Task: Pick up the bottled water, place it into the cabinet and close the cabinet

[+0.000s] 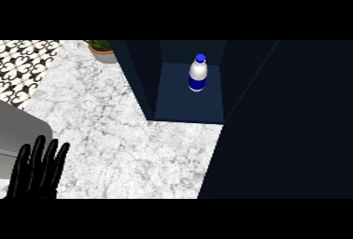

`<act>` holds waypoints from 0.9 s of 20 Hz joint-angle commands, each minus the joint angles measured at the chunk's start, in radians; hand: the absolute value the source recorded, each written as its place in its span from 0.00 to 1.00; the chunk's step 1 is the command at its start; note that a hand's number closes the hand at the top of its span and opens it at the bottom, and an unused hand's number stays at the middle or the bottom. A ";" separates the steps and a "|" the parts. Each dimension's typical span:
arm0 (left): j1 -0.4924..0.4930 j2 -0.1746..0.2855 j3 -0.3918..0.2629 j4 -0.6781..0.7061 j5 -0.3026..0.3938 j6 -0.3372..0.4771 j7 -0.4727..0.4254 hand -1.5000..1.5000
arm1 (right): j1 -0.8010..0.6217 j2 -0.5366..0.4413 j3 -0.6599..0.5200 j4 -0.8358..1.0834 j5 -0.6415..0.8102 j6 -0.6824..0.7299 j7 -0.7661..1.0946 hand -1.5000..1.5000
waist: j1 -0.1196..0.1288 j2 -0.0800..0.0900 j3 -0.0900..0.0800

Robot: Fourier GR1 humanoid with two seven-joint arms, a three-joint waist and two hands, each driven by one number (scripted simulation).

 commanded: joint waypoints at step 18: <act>0.031 0.040 0.057 -0.017 0.044 -0.090 -0.022 0.00 | -0.127 0.143 0.044 0.146 -0.072 -0.156 0.048 1.00 | 0.061 0.029 0.001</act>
